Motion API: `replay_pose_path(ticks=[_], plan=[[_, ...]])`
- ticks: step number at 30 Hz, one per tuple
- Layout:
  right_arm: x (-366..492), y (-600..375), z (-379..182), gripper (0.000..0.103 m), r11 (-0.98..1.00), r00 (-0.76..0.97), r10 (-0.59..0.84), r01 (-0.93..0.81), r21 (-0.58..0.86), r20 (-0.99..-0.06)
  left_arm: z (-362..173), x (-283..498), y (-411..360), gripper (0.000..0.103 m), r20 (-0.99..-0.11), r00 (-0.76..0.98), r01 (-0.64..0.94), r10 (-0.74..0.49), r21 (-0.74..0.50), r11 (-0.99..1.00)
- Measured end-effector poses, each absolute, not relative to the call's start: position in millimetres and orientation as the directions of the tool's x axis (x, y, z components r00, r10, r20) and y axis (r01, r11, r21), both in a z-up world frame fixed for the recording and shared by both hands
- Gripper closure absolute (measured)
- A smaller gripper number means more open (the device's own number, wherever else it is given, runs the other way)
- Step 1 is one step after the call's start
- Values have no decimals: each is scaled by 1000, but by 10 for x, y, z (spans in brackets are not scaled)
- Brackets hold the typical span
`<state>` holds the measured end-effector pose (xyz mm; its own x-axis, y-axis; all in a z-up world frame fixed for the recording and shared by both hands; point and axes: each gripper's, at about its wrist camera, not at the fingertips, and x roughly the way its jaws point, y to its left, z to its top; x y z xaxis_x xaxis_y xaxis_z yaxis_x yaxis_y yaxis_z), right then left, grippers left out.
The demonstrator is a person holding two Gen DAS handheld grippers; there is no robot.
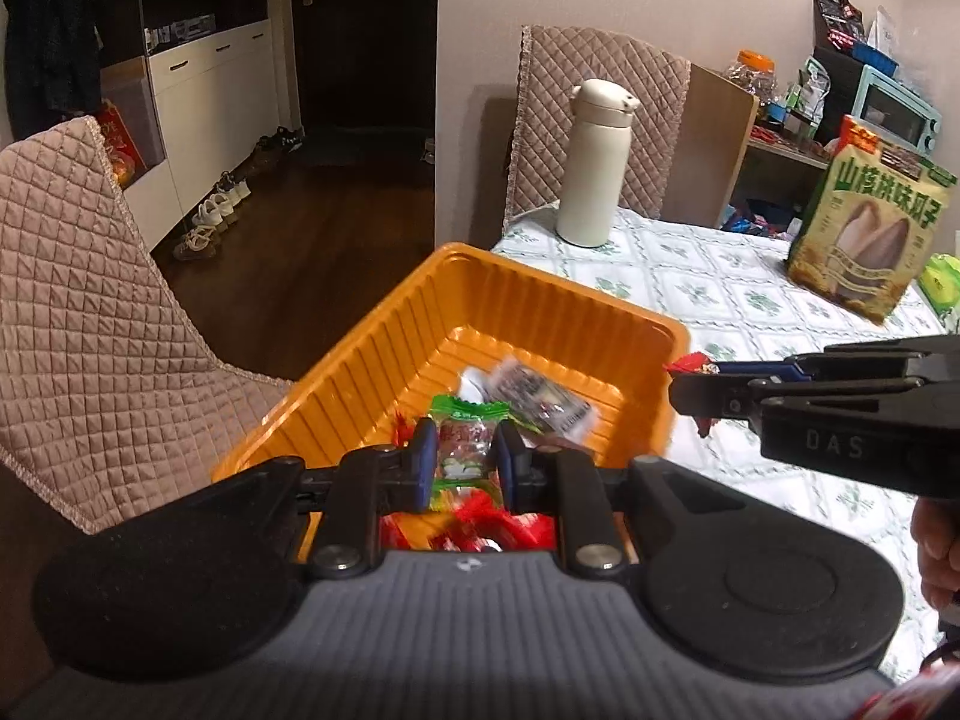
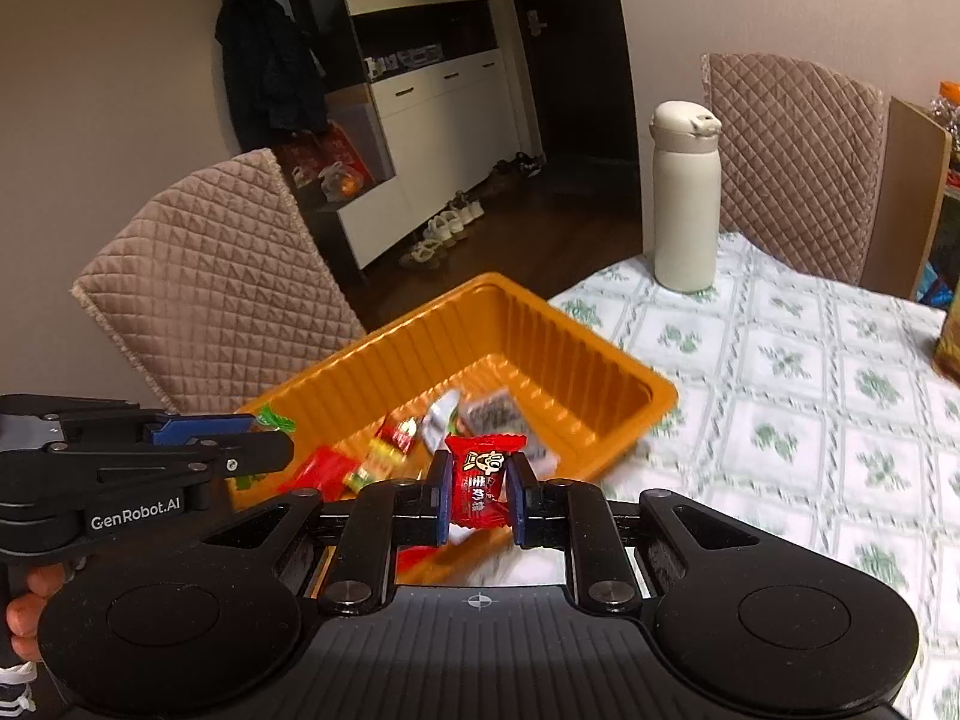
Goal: Organize snacks
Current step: 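Carry the green-wrapped candy and red packet over the orange tray, then open the right tool over the tray while the left tool releases the green candy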
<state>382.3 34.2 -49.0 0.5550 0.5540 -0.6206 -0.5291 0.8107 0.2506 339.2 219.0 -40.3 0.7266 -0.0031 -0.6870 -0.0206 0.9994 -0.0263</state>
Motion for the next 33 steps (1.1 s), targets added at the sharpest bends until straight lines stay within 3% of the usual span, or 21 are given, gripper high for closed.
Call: replay_pose_path(ticks=[29,33], plan=[[4781,608,-1038,83,866,541,440,-468,177,-717,-822,4110,2433,84,-736,677,-12,-23,-43,999],[4796,594,-1065,78,872,545,430,-458,175,-720,-846,4141,2432,84,-737,676,-10,-21,-38,999]])
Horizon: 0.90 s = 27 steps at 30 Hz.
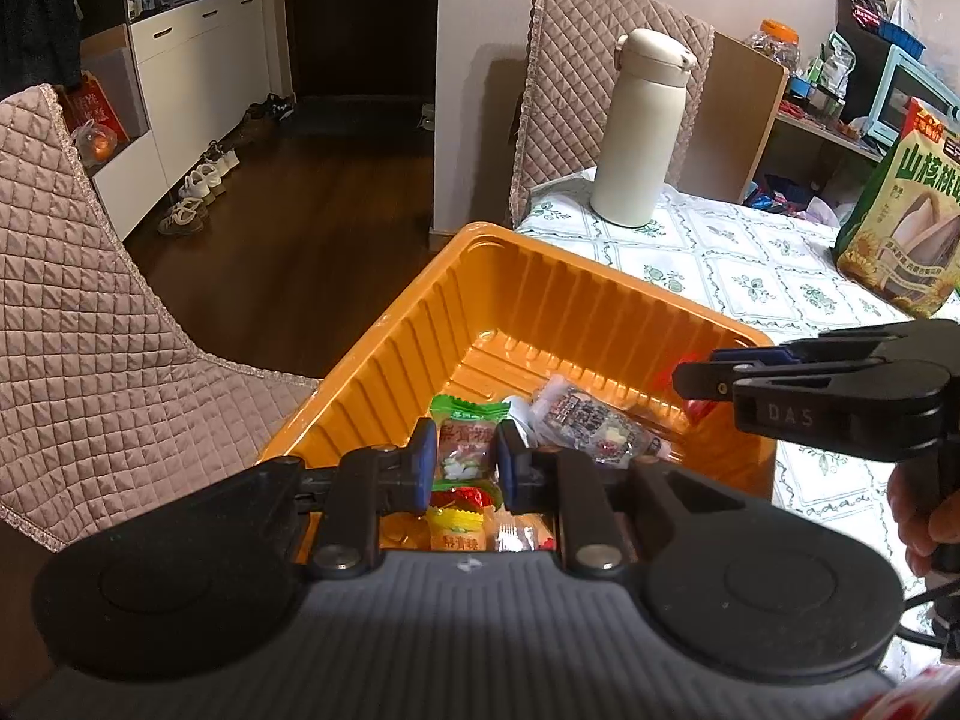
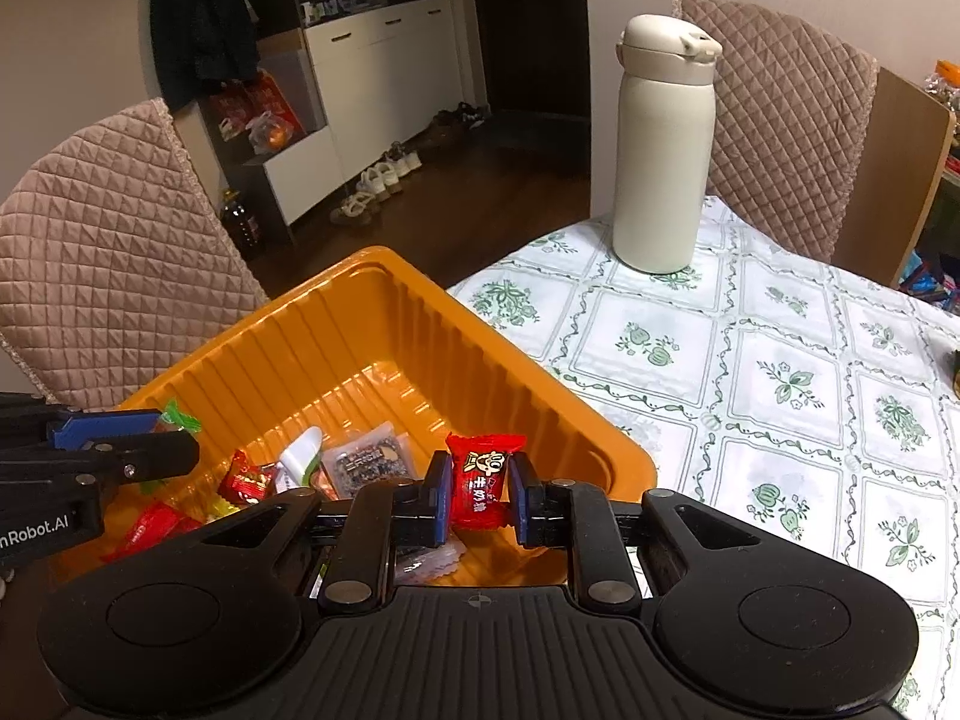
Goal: Organize snacks
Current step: 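Open the right tool over the tray while the left tool releases the green candy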
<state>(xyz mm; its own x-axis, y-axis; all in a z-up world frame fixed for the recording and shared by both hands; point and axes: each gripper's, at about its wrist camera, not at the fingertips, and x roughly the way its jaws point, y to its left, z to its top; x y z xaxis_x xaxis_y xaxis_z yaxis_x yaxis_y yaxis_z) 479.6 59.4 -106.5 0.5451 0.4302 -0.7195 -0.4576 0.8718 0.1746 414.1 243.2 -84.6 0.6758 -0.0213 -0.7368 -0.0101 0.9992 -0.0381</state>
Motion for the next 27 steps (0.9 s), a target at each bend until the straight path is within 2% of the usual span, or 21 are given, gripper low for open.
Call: replay_pose_path(ticks=[4,25,27], plan=[[4776,567,-1055,52,878,566,427,-447,173,-705,-860,4179,2423,84,-736,676,-1,-27,-38,999],[4771,511,-1001,51,899,600,415,-384,209,-684,-904,4725,2252,84,-711,702,78,-49,9,997],[4757,500,-995,51,901,602,413,-377,214,-683,-903,4744,2240,80,-702,710,82,-43,22,996]])
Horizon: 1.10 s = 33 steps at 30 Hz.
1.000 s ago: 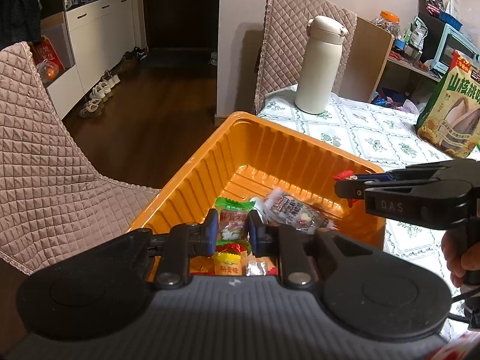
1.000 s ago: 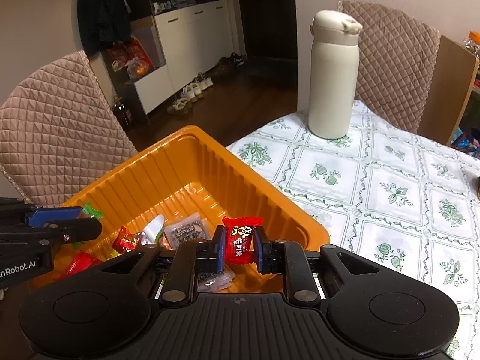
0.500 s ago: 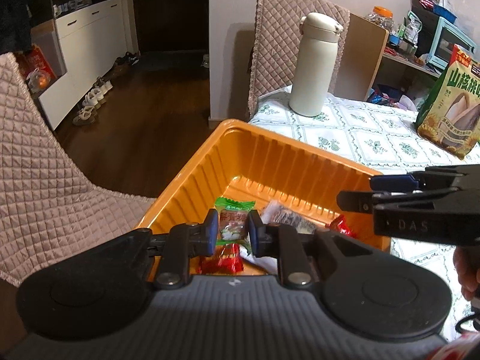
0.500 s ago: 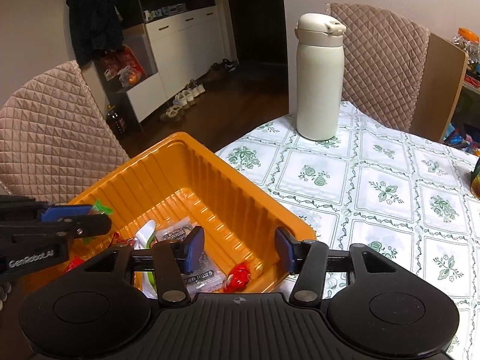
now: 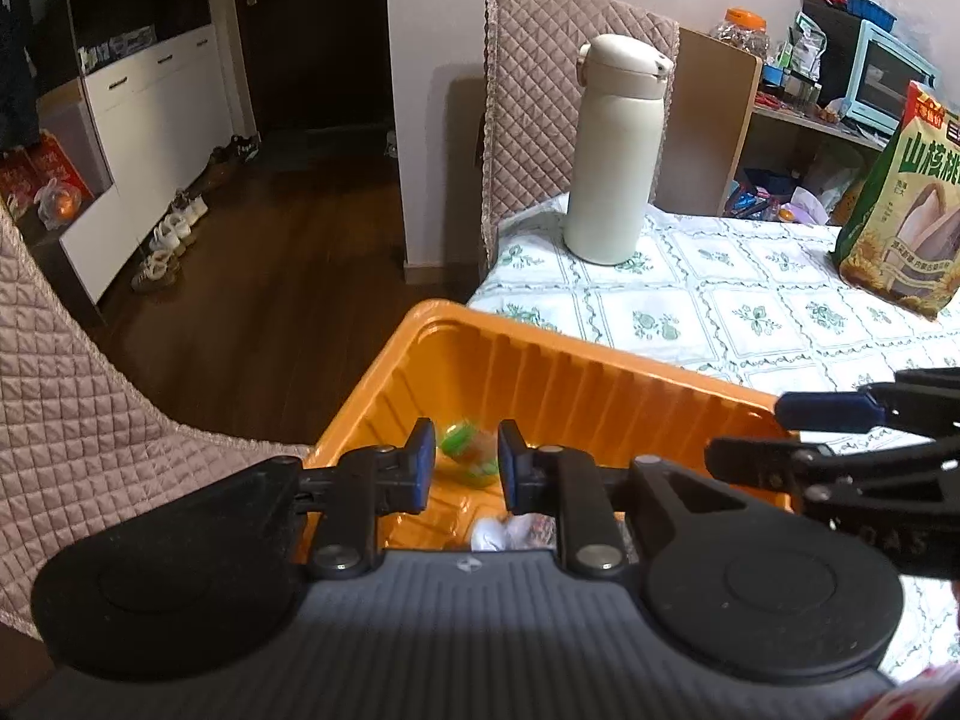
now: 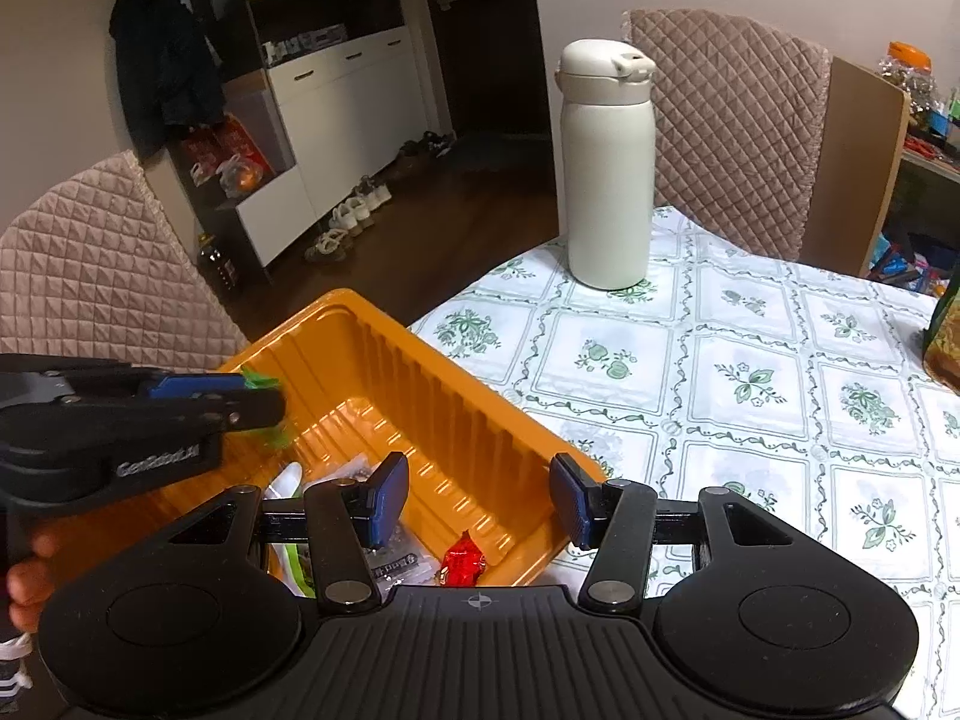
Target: Organize snacks
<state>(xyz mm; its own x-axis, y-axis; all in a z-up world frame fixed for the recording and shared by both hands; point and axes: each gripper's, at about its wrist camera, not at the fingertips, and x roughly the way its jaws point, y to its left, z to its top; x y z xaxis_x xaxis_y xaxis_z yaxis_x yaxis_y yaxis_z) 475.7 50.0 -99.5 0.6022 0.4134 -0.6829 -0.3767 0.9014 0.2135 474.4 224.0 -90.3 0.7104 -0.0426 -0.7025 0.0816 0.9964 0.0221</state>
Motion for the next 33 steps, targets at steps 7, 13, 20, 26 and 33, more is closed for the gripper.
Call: replay_pose_path(ticks=[7,13,20,26,33], plan=[[4656,497,-943,51,901,606,417,-376,219,-677,-872,4655,2283,64,-702,710,69,-44,7,998],[4515,487,-872,50,895,612,432,-378,236,-662,-788,4398,2333,52,-714,698,51,-54,-25,998],[4265,437,-741,37,894,619,439,-371,250,-651,-603,4038,2362,42,-718,694,16,-48,-52,999],[3955,371,-583,19,896,641,439,-363,256,-629,-437,3713,2350,35,-718,695,0,-35,-48,999],[3592,328,-400,18,901,663,431,-347,259,-612,-258,3324,2302,33,-721,689,15,-71,-85,996]])
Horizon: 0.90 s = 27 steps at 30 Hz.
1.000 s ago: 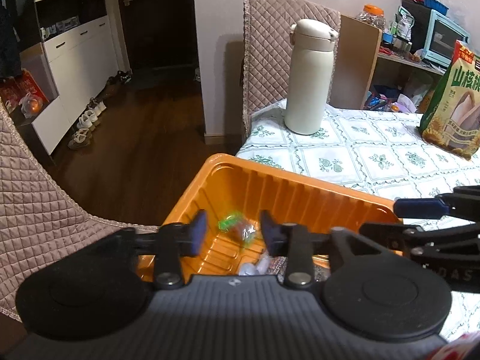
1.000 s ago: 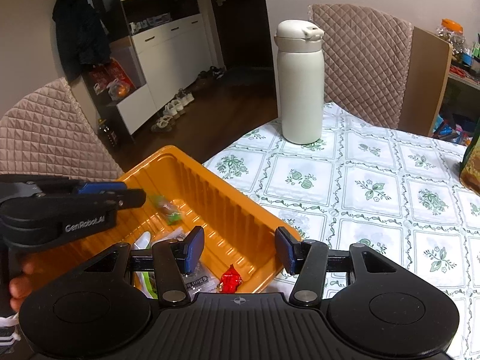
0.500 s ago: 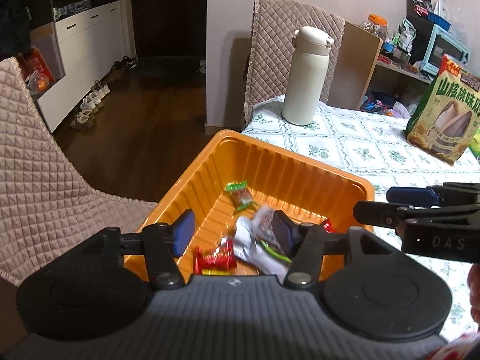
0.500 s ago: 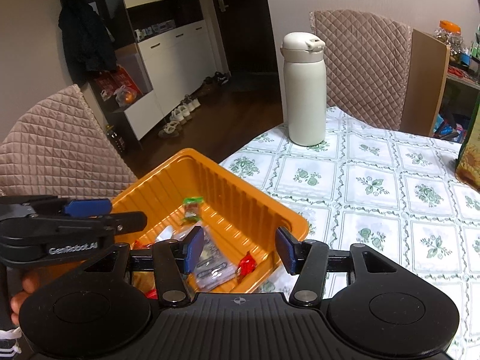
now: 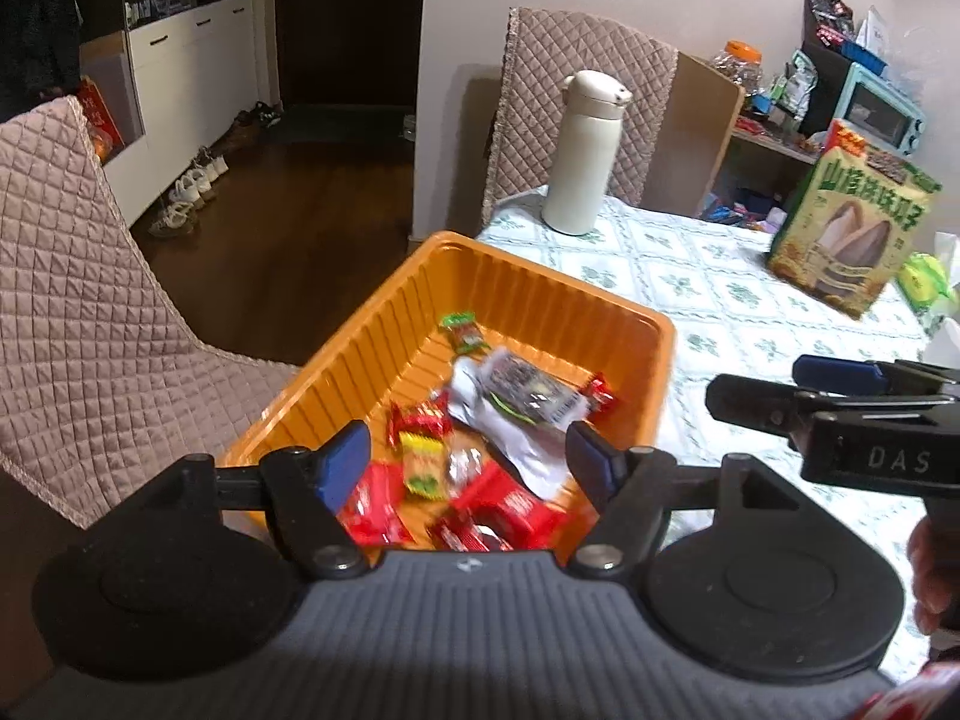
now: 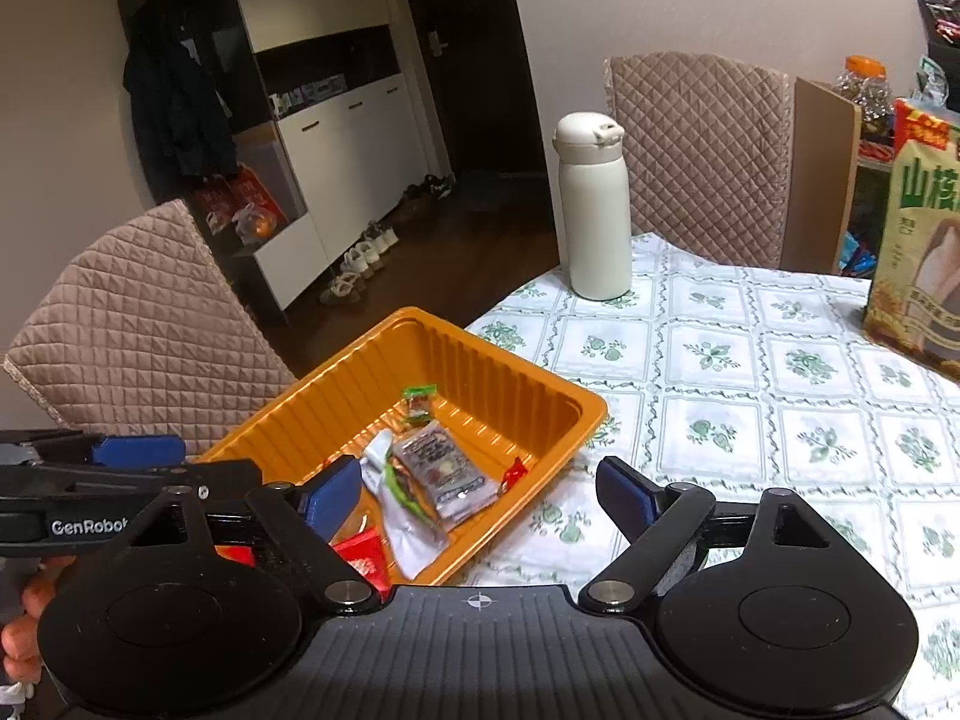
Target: Organize snacks
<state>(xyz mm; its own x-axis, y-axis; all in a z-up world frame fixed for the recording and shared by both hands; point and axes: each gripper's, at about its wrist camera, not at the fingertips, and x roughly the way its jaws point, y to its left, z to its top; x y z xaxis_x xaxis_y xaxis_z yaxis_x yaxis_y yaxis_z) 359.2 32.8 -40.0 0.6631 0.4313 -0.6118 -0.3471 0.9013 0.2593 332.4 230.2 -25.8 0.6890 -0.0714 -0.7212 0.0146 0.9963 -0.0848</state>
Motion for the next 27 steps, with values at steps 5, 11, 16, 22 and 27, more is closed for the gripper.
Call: replay_pose_path(ticks=[5,11,16,22,27], plan=[[3300,233,-283,17,902,679,431,-334,274,-594,-157,3029,2220,33,-713,697,19,-74,-85,996],[2925,66,-172,17,900,674,437,-319,298,-596,-73,2612,2078,33,-718,692,4,-69,-91,996],[2567,-136,-145,17,897,656,442,-330,295,-611,-42,2244,1874,33,-721,691,-11,-50,-80,997],[2120,-465,-157,17,902,642,430,-323,285,-634,-50,1833,1529,33,-736,675,-11,-52,-81,997],[1762,-773,-185,17,912,628,410,-301,278,-661,-91,1525,1219,33,-749,659,3,-63,-82,997]])
